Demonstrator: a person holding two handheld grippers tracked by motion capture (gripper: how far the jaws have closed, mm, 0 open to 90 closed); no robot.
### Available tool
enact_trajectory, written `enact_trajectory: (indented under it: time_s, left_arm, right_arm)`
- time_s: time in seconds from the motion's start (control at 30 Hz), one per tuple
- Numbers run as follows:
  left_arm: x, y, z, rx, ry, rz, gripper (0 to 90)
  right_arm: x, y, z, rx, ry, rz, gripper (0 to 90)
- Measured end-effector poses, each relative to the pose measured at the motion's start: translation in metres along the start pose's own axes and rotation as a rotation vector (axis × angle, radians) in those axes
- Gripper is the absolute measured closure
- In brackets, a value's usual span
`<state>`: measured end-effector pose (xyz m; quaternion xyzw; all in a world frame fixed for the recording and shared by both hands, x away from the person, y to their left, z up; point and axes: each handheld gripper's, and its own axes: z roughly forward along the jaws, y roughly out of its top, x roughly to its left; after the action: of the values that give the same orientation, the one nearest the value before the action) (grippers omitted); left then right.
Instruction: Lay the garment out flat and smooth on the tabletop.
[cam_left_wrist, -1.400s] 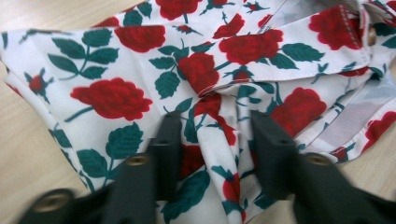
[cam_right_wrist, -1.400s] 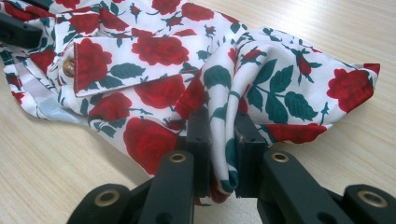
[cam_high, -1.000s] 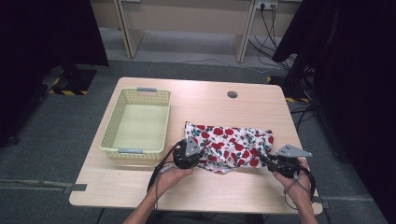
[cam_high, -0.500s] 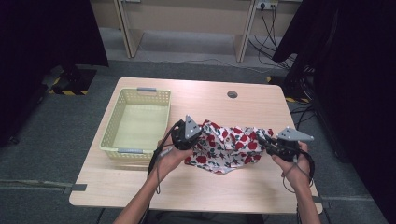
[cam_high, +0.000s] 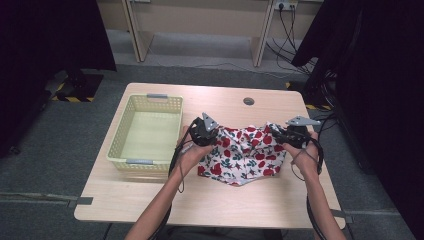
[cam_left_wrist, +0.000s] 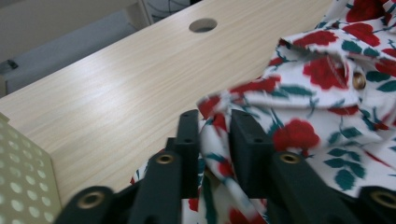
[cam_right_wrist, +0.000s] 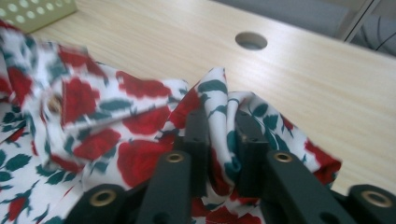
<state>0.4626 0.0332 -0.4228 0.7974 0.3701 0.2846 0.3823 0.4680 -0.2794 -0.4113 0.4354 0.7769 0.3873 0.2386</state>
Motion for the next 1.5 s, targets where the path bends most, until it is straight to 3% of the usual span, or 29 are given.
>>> enact_trajectory:
  time_s: [0.13,0.2,0.37,0.5,0.57,0.77,1.13,1.27,1.33,1.5]
  left_arm:
    - [-0.004,-0.007,0.009,0.035,-0.005,0.006,55.5]
    - [-0.008,-0.011,0.006,0.044,-0.023,0.005,50.6]
    - [-0.019,-0.013,-0.01,0.025,-0.056,-0.037,33.0]
    - [-0.027,-0.02,-0.012,0.044,-0.049,-0.01,21.9]
    - [-0.028,-0.025,-0.01,0.052,-0.042,-0.018,19.5]
    - [-0.03,-0.042,0.0,0.079,-0.052,-0.049,18.6]
    - [-0.033,-0.057,0.008,0.124,-0.054,-0.068,15.9]
    - [-0.034,-0.06,0.007,0.113,-0.054,-0.085,15.6]
    - [-0.035,-0.062,0.005,0.106,-0.05,-0.083,15.8]
    - [-0.039,-0.065,-0.001,0.1,-0.045,-0.056,16.6]
  right_arm:
    - [-0.002,-0.005,0.012,0.027,0.013,0.038,65.3]
    - [0.001,-0.009,0.016,0.018,0.016,0.062,51.1]
    - [0.006,-0.007,0.005,0.002,0.01,0.063,38.3]
    - [0.013,-0.006,-0.005,-0.026,0.025,0.061,32.3]
    - [0.017,-0.007,-0.01,-0.031,0.028,0.057,29.6]
    - [0.025,-0.027,-0.015,-0.007,0.036,0.065,26.8]
    - [0.037,-0.056,-0.002,0.087,0.109,0.06,23.9]
    - [0.042,-0.064,0.005,0.126,0.123,0.051,23.0]
    - [0.044,-0.069,0.008,0.147,0.133,0.044,22.4]
    - [0.051,-0.073,0.005,0.16,0.105,-0.025,22.7]
